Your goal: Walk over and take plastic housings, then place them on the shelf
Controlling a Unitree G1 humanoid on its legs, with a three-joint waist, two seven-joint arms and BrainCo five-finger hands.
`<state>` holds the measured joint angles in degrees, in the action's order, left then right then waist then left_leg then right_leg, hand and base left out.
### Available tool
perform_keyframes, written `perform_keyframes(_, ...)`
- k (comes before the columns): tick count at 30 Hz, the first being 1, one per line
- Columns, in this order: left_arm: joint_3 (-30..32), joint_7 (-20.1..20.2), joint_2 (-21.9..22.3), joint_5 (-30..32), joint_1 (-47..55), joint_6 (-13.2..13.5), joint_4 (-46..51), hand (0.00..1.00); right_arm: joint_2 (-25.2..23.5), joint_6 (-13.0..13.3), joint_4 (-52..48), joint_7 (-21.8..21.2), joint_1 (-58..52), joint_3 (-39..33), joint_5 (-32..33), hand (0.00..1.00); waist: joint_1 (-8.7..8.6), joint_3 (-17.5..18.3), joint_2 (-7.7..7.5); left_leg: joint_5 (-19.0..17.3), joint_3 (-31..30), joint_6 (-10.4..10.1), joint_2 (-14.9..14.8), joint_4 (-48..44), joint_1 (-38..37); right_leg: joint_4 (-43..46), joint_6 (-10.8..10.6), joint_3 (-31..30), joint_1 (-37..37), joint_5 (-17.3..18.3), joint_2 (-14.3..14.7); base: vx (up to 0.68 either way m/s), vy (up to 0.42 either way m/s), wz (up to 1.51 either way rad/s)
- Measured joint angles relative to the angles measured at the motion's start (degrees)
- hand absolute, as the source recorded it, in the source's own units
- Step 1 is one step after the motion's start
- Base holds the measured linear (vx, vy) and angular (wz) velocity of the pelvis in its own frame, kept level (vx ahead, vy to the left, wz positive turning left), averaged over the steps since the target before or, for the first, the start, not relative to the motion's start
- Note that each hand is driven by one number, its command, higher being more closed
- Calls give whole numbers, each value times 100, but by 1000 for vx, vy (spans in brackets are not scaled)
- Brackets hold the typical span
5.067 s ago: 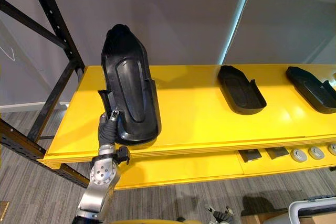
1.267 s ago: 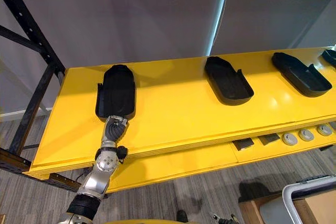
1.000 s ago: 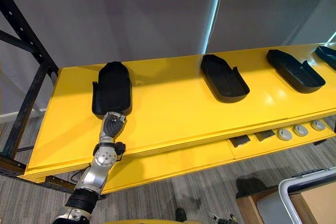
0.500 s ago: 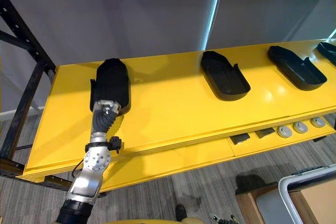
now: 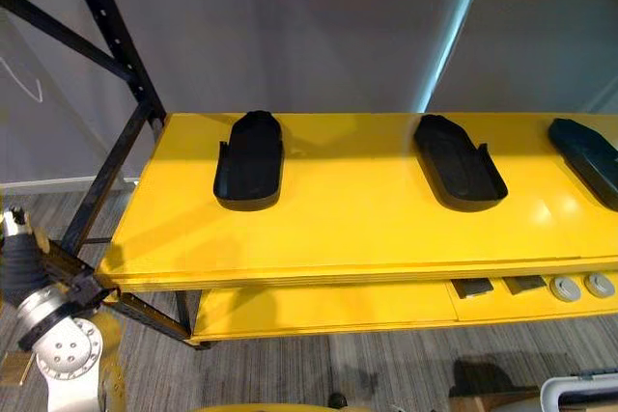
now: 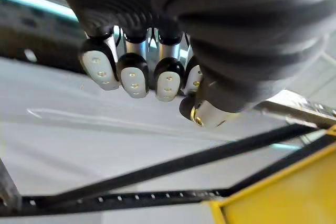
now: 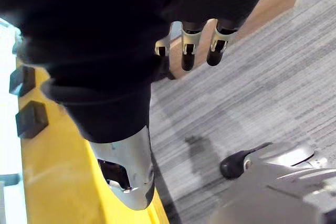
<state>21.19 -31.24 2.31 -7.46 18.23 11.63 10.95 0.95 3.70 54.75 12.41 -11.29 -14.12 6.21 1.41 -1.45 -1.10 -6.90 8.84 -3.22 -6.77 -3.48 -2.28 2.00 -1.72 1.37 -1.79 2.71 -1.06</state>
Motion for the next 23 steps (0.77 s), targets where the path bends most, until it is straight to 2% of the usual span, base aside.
perform_keyframes(5, 74, 734, 41, -83, 81, -583, -2148, 0, -243, -135, -179, -10, 63, 175, -2, 0, 93, 47, -63, -78, 43, -45, -18, -152, 9, 99, 20, 24, -3, 100, -10, 31, 1, -2)
perform_keyframes(9, 83, 1176, -80, -57, -20, -768, -3543, 0, -238, -165, -359, -14, 72, 122, 1, 0, 87, 60, -24, -78, 74, -45, 30, -134, -18, 96, -11, 37, -2, 132, -60, 45, 27, -1)
perform_keyframes(13, 89, 1389, -137, 257, -355, -933, -4891, 0, -233, -167, -333, -20, 75, -230, 3, 0, 88, 86, 83, -62, 74, -44, 75, -31, -61, 86, -45, 29, 1, 158, -95, 8, 5, 1)
perform_keyframes(20, 75, 1693, -219, 835, -605, -987, -5773, 0, -173, -171, 106, -33, 245, -676, 11, 0, 56, 83, 163, 140, 83, -69, 98, 372, -252, 38, -43, 16, 10, 156, -71, 2, 0, 0)
perform_keyframes(23, 62, 1864, -287, 847, -700, -995, -6061, 0, -113, -171, 293, -44, 364, -797, 6, 0, -39, 79, 171, 149, 81, -82, 103, 398, -257, 13, -30, 9, 10, 148, -40, 0, 0, 0)
